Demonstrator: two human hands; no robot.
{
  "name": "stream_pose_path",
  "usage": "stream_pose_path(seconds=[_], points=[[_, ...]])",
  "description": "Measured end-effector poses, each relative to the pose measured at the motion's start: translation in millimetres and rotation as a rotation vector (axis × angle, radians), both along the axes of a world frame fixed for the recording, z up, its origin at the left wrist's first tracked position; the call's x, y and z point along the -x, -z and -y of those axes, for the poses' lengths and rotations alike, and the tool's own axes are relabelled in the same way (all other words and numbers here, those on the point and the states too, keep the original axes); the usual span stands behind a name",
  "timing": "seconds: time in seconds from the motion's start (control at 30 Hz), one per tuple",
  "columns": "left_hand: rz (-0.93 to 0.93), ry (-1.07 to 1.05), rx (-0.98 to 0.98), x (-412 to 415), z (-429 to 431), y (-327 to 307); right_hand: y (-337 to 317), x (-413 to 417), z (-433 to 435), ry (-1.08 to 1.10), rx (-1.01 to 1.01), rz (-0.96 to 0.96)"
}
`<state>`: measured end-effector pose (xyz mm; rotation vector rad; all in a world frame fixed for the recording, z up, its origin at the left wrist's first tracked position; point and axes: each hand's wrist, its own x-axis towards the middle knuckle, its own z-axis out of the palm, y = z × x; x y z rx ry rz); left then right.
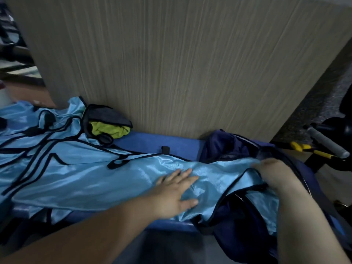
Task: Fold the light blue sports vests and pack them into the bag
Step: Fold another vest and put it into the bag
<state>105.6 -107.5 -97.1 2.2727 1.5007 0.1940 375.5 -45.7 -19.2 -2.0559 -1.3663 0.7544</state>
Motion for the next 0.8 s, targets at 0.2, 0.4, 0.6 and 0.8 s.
stream_pose_path(seconds=[0.2,0.4,0.6,0.8], points=[[-0.155,0.031,-0.061,-1,6,15,-3,10,9,-0.178,0.254,0.212],[-0.187,0.042,-0.052,-1,6,18,3,6,12,-0.262,0.283,-0.002],[-0.055,0.028,-0.041,4,7,16,-10,-1,14,-0.142,-0.057,-0.64],[0.171,-0.025,-0.033,11,8,16,-19,7,13,-0.163,-0.238,-0.956]])
